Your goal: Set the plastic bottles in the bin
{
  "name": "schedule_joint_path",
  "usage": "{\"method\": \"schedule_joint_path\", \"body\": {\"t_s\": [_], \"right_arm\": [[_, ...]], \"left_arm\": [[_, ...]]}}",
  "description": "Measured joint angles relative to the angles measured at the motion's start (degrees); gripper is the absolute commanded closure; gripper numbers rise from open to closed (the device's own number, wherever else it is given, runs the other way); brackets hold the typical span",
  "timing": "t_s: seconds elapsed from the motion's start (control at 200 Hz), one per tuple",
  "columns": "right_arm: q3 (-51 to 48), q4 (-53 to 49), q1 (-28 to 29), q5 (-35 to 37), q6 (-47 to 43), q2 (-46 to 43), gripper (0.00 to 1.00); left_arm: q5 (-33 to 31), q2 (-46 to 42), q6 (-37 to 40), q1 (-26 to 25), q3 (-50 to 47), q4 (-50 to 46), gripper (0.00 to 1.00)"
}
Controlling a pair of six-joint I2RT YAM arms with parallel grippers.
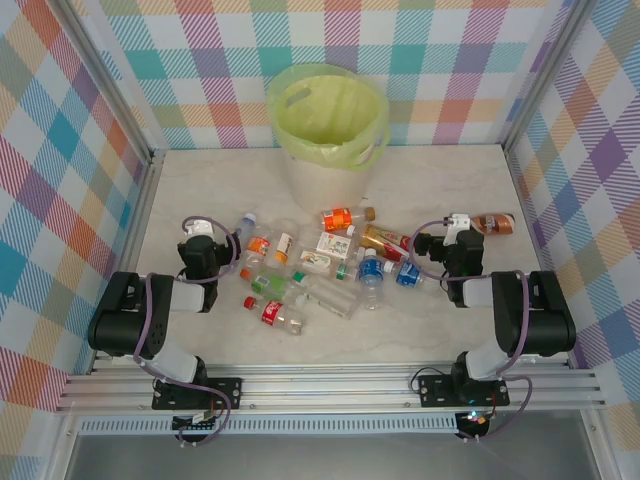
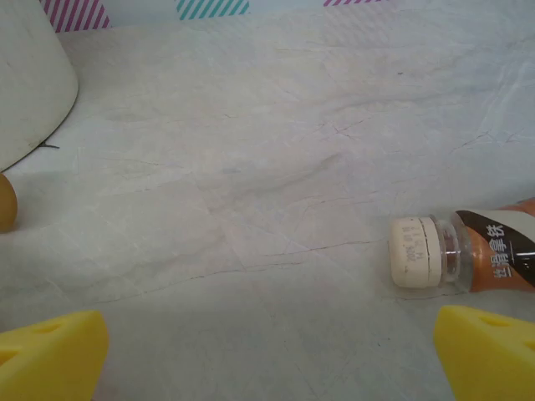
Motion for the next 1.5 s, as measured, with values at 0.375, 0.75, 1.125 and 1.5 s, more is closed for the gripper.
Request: {"method": "schedule_joint_path", "body": {"t_s": [0.375,0.75,1.125,1.5], "right_arm": [[0.00,0.00,0.00,-0.02,0.00,0.00,0.00],[0.07,-0.02,-0.02,-0.04,0.00,0.00,0.00],[-0.90,-1.29,0.00,-0.02,-0.42,-5.33,0.00],[6.97,-20.65,-0.02,3.17,7.04,-18.69,0.00]], "left_arm": [[0.00,0.00,0.02,0.00,0.00,0.00,0.00],[0.00,0.00,0.02,0.00,0.00,0.00,0.00],[-0.07,-9.60,0.46,0.00,-1.01,-5.27,0.00],[-3.72,-31.87,-9.92,0.00,11.21,-42.64,0.00]]}}
